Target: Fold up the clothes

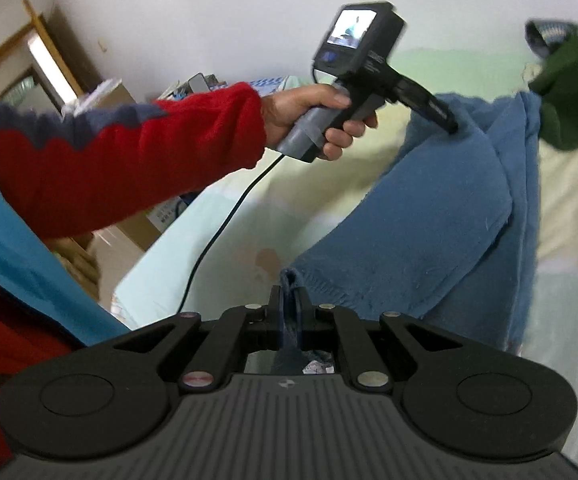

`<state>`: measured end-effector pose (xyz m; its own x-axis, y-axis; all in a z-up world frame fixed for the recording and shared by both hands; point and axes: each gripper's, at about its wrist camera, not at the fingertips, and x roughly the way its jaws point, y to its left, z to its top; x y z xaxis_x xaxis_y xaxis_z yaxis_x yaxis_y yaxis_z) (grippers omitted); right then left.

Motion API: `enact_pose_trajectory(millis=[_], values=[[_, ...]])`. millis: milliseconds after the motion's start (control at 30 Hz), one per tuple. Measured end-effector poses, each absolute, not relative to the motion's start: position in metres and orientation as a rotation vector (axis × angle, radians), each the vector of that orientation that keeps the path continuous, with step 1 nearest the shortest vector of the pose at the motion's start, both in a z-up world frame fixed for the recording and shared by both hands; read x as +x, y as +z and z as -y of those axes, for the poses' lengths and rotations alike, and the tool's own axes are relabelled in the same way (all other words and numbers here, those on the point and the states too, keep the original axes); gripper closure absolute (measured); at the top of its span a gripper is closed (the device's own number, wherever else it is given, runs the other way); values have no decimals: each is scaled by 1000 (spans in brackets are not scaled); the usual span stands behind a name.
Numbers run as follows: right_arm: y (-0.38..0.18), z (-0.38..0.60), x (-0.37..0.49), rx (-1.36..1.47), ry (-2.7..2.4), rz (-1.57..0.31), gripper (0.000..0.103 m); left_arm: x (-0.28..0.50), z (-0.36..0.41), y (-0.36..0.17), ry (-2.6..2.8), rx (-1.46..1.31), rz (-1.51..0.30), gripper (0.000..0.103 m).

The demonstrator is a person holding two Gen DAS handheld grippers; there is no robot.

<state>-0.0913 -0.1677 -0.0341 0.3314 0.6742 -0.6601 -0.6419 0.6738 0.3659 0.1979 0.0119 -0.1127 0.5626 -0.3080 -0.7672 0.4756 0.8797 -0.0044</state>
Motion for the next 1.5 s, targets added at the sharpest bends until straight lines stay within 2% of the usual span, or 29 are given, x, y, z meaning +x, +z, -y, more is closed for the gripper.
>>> enact_pose_trajectory(millis=[167,233,300,367,633,867,933,1000,1067,1200,1267,1300,1500], values=[[-38,157,-105,14,888,-867,97,201,-16,-115,-443,148,-880,66],[-38,156,-108,14,892,-863,97,200,-17,-115,-438,112,-885,90],[-39,155,-109,17,890,-860,97,198,-18,-115,-441,68,-887,91],[-45,156,-109,28,879,-858,97,197,-20,-112,-432,39,-877,101],[-45,169,-114,69,887,-832,97,190,-32,-100,-397,28,-846,103],[-44,190,-110,121,889,-829,97,181,-35,-98,-378,36,-845,103],[-43,194,-108,123,895,-824,97,181,-33,-102,-384,43,-876,94],[-42,197,-103,121,906,-819,97,180,-36,-105,-387,20,-888,95],[-41,199,-101,118,919,-816,97,179,-38,-106,-409,-15,-906,89],[-42,203,-99,121,931,-812,97,176,-29,-106,-386,53,-890,74],[-41,205,-98,129,944,-805,97,176,-30,-106,-384,54,-892,71],[-39,206,-98,134,955,-801,101,176,-31,-106,-384,54,-892,68],[-40,205,-98,95,939,-791,101,178,-24,-112,-399,59,-931,64]])
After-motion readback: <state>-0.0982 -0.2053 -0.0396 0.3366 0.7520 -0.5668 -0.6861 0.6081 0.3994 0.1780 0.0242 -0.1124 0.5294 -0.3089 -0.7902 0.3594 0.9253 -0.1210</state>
